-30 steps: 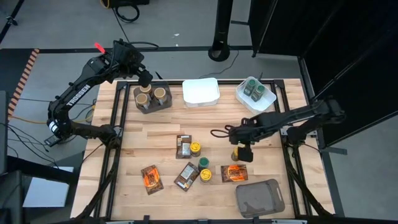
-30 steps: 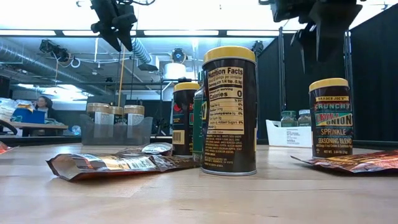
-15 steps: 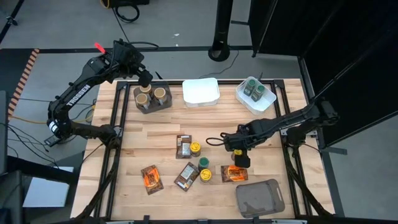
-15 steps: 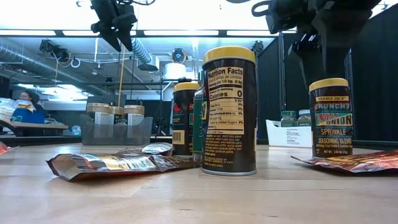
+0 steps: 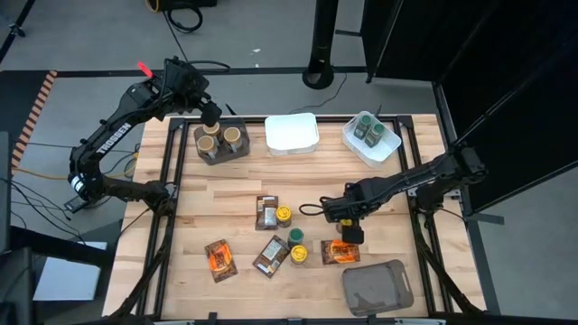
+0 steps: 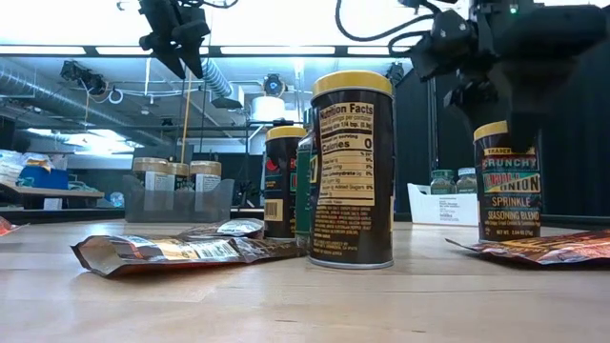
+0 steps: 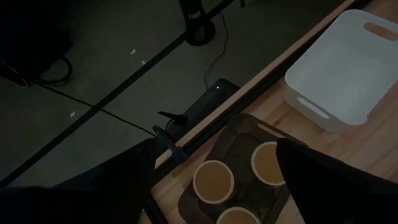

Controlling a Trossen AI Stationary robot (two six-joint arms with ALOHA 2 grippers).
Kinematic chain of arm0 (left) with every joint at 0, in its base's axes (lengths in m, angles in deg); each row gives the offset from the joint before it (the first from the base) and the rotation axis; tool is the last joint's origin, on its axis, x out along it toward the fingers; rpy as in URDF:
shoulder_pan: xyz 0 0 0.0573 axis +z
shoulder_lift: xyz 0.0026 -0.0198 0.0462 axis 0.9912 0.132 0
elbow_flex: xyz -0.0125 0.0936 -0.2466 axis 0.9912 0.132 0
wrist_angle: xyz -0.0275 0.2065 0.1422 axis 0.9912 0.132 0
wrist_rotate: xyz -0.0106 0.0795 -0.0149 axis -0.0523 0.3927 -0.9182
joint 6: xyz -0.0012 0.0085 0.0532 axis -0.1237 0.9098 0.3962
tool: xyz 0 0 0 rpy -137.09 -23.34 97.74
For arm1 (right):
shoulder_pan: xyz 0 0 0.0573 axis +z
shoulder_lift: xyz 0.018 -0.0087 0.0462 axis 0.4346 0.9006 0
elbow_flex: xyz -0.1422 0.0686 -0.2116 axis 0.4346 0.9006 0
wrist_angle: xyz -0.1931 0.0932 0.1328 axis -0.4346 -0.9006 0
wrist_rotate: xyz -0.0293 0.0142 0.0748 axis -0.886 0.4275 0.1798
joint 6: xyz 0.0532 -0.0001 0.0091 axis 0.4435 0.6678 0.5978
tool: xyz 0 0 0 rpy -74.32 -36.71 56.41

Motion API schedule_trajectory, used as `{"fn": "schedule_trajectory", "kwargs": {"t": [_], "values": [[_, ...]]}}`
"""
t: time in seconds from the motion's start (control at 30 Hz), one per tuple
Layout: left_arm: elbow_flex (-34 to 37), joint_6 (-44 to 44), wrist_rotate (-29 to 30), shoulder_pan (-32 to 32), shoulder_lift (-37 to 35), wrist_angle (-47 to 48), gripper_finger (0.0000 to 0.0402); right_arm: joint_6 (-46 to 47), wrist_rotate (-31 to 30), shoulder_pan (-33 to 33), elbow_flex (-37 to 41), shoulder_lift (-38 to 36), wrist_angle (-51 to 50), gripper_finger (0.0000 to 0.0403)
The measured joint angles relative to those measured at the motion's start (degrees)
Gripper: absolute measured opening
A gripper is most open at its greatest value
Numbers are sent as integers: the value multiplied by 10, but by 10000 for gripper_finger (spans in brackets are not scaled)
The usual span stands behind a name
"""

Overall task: Sort spices by type
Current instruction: Put the yellow seasoning bottle into the left white bin

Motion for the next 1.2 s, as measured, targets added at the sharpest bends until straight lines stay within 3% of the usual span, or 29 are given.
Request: {"fn": "schedule_trajectory", "kwargs": {"t": [0.37, 0.7, 0.93, 1.2], "values": [[0, 0, 0, 0, 0, 0, 337, -11, 0, 0, 20, -1, 44, 226], [0, 0, -1, 0, 0, 0, 337, -33, -3, -26, 14, -2, 29, 227], [0, 0, -1, 0, 0, 0, 337, -140, -55, -111, -61, -4, -2, 227], [0, 0, -1, 0, 0, 0, 337, -232, -112, -279, -163, -1, 61, 227]]}}
